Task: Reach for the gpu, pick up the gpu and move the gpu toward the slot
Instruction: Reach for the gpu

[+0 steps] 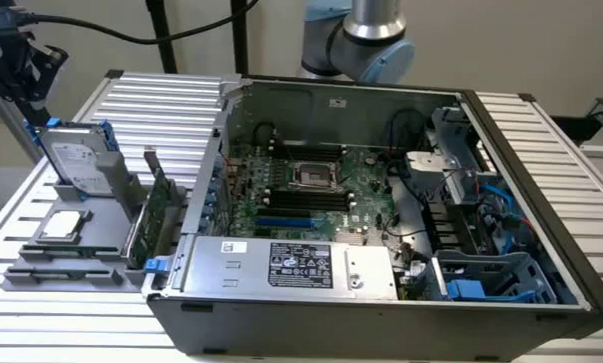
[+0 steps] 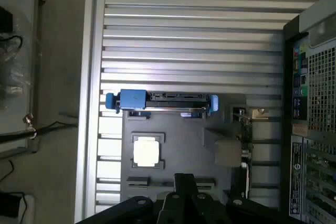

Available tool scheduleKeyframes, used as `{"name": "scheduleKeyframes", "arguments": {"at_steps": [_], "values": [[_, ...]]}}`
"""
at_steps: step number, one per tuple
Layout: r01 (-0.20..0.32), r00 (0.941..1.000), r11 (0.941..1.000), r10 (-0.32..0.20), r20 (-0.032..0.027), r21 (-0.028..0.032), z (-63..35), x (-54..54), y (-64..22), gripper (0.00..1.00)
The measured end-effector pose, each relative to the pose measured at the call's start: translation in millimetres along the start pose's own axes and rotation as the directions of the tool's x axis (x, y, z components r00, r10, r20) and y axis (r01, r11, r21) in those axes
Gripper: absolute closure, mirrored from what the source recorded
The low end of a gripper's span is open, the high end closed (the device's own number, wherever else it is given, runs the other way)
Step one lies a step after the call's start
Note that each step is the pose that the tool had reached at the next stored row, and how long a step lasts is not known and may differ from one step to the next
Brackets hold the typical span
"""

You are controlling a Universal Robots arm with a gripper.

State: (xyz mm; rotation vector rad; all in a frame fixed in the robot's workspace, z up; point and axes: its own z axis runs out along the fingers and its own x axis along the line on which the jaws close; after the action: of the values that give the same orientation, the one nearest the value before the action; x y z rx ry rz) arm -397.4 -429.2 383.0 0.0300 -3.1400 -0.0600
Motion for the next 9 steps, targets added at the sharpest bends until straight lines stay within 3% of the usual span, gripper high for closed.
{"name": "scheduleKeyframes", "arguments": {"at_steps": [9], "values": [[0.0,1.0,1.0,0.0,0.0,0.0,0.0,0.0,0.0,0.89]]}}
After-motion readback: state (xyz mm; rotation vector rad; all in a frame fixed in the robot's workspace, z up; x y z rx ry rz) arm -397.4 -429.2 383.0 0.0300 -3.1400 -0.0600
